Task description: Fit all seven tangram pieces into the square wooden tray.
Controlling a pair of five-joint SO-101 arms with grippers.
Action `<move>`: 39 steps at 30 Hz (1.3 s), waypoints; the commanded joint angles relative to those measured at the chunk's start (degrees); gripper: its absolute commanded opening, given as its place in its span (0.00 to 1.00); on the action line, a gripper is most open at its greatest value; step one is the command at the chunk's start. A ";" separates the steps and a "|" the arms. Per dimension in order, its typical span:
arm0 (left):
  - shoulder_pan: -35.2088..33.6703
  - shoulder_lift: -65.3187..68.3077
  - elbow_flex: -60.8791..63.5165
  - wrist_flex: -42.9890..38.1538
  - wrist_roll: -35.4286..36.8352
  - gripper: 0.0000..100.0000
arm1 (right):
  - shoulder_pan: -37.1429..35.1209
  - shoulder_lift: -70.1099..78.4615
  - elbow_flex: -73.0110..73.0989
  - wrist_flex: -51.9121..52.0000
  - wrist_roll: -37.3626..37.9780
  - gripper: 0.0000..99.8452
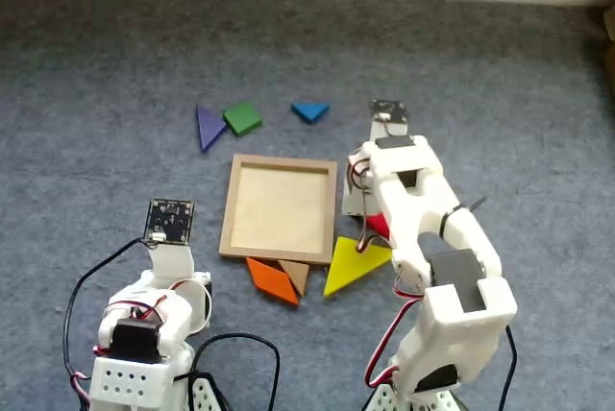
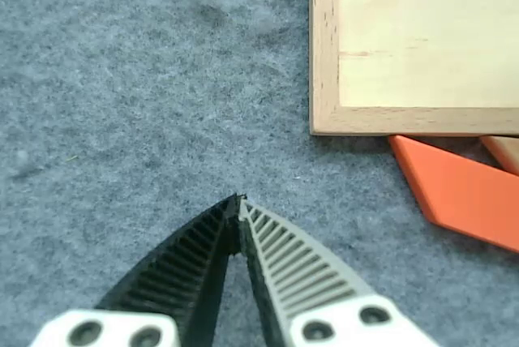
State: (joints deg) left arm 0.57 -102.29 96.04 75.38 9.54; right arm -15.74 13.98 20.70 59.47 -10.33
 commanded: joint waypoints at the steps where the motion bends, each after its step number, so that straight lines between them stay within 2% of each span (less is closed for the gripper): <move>1: -0.66 -1.54 1.10 0.35 -0.18 0.01 | 0.75 0.48 -1.10 2.42 0.70 0.32; 6: -0.66 -1.54 1.10 0.35 -0.18 0.01 | 0.84 0.40 -1.10 2.51 0.79 0.24; 14: -0.66 -1.54 1.10 0.35 -0.18 0.01 | 0.84 -6.99 -0.75 2.42 0.88 0.23; 18: -0.66 -1.54 1.10 0.35 -0.18 0.01 | 0.75 -11.21 1.36 2.51 4.75 0.24; 20: -0.66 -1.54 1.10 0.35 -0.18 0.01 | 0.57 -11.65 2.68 2.68 5.54 0.26; 27: -0.66 -1.54 1.10 0.35 -0.18 0.01 | 0.48 -13.49 3.47 5.49 5.71 0.46; 32: -0.66 -1.54 1.10 0.35 -0.18 0.01 | -1.98 -13.41 4.88 6.46 10.64 0.46; 39: -0.66 -1.54 1.10 0.35 -0.18 0.01 | -3.56 -13.32 7.16 3.56 10.81 0.43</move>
State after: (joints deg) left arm 0.57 -102.29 96.04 75.38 9.54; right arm -18.55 3.69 27.91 64.66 -0.13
